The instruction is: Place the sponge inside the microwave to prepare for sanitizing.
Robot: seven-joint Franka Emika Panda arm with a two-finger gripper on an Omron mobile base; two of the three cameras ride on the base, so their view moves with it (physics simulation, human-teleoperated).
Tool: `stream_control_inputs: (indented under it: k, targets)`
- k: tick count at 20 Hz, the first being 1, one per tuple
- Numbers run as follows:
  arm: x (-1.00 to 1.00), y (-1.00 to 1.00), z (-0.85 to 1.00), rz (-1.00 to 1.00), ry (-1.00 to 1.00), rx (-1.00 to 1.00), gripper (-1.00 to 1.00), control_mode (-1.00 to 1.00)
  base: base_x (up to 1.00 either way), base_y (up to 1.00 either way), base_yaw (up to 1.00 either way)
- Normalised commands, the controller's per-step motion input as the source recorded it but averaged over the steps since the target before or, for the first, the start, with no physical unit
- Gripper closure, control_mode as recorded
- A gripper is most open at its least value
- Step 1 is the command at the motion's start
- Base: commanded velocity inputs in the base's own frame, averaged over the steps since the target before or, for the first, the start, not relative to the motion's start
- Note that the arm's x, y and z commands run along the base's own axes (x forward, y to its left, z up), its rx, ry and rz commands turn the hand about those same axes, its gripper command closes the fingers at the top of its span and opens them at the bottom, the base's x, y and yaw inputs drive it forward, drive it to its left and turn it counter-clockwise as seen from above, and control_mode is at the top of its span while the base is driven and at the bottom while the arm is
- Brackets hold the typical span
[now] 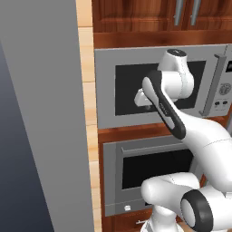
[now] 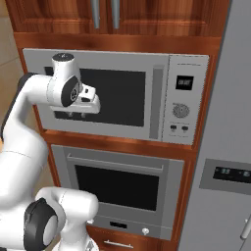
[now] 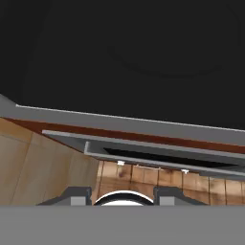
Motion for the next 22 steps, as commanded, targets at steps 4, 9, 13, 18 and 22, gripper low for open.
stream_control_inputs:
  k: [4,9,13,18,22]
  targets:
    - [-0.09,-0.17,-0.06,-0.07,0.0,0.0,-1.0,-1.0,0.0,0.0,0.0]
    - [-0.03,-0.49,-0.01,-0.12,-0.08,-0.01,-1.0,-1.0,0.0,0.0,0.0]
    - [0.0,-0.52,0.0,-0.19,-0.09,-0.11,-1.0,-1.0,0.0,0.0,0.0]
    - [-0.06,-0.76,0.1,-0.12,-0.09,-0.06,-1.0,-1.0,0.0,0.0,0.0]
    - [-0.31,-0.82,0.01,-0.18,-0.12,-0.03,-1.0,-1.0,0.0,0.0,0.0]
